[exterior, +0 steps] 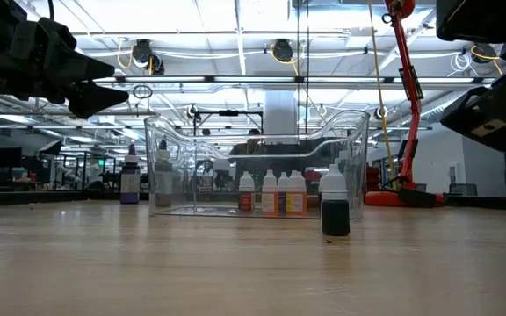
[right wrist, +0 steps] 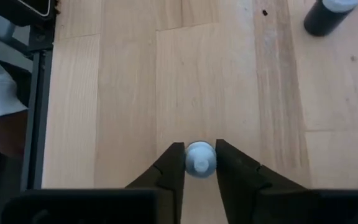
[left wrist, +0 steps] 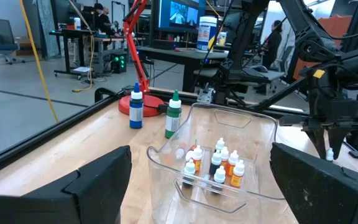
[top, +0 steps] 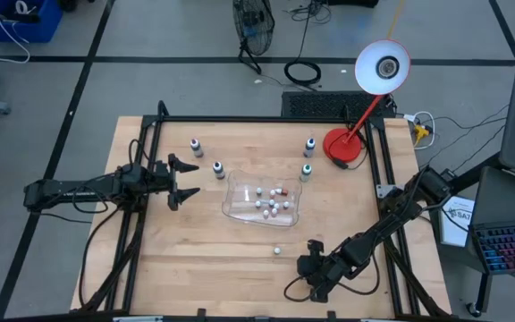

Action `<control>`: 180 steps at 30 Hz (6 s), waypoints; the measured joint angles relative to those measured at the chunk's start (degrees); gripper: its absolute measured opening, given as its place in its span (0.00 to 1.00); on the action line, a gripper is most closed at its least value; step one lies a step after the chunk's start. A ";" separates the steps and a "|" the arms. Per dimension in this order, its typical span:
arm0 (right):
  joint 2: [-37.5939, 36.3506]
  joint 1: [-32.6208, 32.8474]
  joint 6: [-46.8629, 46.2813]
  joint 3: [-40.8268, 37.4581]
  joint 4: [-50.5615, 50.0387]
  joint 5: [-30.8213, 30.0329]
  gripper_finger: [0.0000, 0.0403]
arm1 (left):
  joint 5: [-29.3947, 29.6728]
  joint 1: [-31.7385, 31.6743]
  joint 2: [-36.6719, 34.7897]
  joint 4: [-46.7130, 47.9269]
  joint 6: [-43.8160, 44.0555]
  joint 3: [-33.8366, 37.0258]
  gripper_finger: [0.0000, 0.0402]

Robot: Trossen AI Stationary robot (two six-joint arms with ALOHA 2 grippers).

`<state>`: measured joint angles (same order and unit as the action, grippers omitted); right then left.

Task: Pick & Place food coloring
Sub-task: Put the small black food coloring bottle into the transparent bin

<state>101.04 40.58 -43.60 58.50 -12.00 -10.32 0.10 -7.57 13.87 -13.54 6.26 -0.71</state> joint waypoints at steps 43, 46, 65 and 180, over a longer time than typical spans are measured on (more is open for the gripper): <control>9.78 -46.32 52.23 27.38 -19.83 16.44 0.11 | 0.00 0.00 -0.01 0.00 0.00 0.02 0.94; 11.70 -46.76 53.27 27.39 -19.40 16.34 0.11 | 0.00 0.00 -0.02 -0.02 0.00 0.02 0.94; 12.49 -48.53 52.68 25.77 -16.84 13.38 0.11 | 0.00 0.00 -0.02 0.00 0.00 0.02 0.94; -3.19 -21.34 47.59 25.08 -11.44 1.30 0.13 | 0.00 0.00 -0.02 -0.02 0.00 0.02 0.94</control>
<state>97.86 19.24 3.99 83.57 -23.44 -9.03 0.10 -7.57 13.85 -13.56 6.26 -0.69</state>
